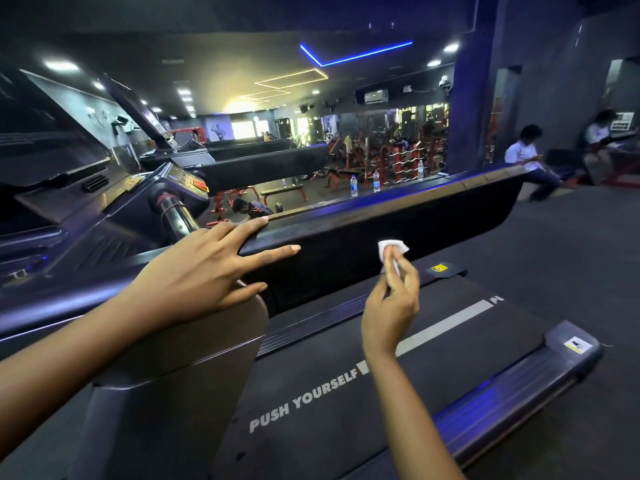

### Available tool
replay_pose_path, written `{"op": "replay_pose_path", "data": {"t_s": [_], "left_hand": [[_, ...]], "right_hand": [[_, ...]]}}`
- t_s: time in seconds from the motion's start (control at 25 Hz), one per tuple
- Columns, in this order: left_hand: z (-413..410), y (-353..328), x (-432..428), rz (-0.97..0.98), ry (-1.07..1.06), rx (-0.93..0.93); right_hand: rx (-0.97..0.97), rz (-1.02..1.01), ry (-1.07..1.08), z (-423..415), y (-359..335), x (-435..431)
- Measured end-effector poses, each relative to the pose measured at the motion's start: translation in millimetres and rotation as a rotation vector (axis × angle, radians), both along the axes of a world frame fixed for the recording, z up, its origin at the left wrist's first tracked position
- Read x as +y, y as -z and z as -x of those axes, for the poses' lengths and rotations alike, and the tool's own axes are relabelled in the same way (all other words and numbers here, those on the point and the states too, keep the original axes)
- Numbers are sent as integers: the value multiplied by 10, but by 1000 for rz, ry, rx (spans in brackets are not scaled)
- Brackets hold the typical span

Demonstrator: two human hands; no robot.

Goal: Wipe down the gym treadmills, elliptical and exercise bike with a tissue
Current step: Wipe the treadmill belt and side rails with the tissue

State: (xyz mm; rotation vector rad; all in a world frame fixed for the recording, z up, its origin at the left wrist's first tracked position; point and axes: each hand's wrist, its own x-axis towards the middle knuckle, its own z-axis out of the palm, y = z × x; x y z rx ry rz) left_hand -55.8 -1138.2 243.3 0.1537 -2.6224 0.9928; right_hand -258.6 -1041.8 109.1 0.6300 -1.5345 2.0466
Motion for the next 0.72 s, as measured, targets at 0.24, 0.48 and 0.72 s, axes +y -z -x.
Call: {"op": "replay_pose_path", "data": {"t_s": [0.24,0.48,0.72], "left_hand": [[20,11,27,-3,-3,18],[186,-2,23,11,-22,46],[206,42,5,38,-17,65]], "right_hand": [[185,-65,-154,-489,202,101],[34,-61,-24,541,-525,242],[302,-217,34,49,-567,53]]}}
